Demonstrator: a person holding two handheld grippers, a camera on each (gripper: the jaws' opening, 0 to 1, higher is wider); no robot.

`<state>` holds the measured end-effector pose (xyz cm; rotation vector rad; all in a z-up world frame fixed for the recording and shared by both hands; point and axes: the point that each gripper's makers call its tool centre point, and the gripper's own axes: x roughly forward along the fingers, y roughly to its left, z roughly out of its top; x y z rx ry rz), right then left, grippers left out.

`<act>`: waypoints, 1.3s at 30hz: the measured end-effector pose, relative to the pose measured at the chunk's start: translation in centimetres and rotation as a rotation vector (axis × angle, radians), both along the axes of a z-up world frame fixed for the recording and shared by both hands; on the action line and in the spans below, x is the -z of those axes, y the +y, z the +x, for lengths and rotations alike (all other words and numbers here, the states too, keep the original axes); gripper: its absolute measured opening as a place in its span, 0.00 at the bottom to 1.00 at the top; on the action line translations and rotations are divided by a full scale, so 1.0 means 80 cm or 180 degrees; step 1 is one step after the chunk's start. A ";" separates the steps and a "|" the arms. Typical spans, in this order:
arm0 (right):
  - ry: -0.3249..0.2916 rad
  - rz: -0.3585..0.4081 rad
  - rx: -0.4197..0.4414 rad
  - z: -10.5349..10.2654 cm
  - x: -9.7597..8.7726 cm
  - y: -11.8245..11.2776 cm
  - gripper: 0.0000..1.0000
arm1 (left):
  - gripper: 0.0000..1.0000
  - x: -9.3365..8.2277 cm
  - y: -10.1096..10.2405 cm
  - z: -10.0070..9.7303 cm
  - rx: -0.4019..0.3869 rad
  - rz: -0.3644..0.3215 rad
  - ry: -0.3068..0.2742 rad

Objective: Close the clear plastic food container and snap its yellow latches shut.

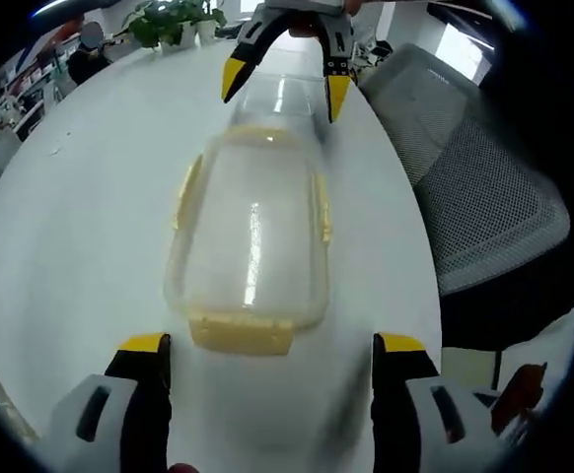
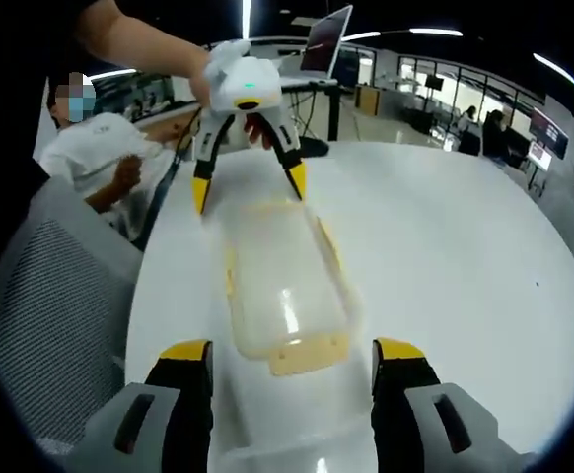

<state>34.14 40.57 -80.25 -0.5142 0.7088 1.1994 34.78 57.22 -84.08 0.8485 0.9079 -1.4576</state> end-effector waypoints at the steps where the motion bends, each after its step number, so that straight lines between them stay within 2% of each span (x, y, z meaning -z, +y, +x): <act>1: 0.0003 -0.0015 -0.0020 0.000 0.001 0.000 0.65 | 0.84 0.000 0.000 0.000 0.0004 -0.0001 0.0000; 3: -0.0076 -0.0123 -0.0099 0.004 0.004 -0.004 0.64 | 0.84 -0.001 -0.001 0.002 0.0024 0.0004 -0.0008; 10: 0.0042 -0.0175 -0.0124 0.007 0.009 -0.001 0.60 | 0.82 0.001 -0.001 0.007 0.0093 0.0052 -0.0053; 16: 0.0052 -0.0252 -0.0173 0.009 0.015 0.000 0.59 | 0.81 0.002 -0.003 0.011 0.0155 0.0079 -0.0090; 25: 0.0053 -0.0468 -0.0317 0.010 0.025 -0.003 0.56 | 0.74 0.002 -0.006 0.017 0.0188 0.0099 -0.0156; 29: 0.0069 -0.0473 -0.0308 0.012 0.026 0.000 0.54 | 0.70 0.003 -0.005 0.020 0.0217 0.0141 -0.0223; 34: 0.0068 -0.0556 -0.0360 0.014 0.029 0.000 0.45 | 0.67 0.002 -0.006 0.023 0.0201 0.0151 -0.0258; 39: 0.0050 -0.0617 -0.0415 0.016 0.033 0.003 0.49 | 0.67 0.003 -0.007 0.023 0.0216 0.0144 -0.0260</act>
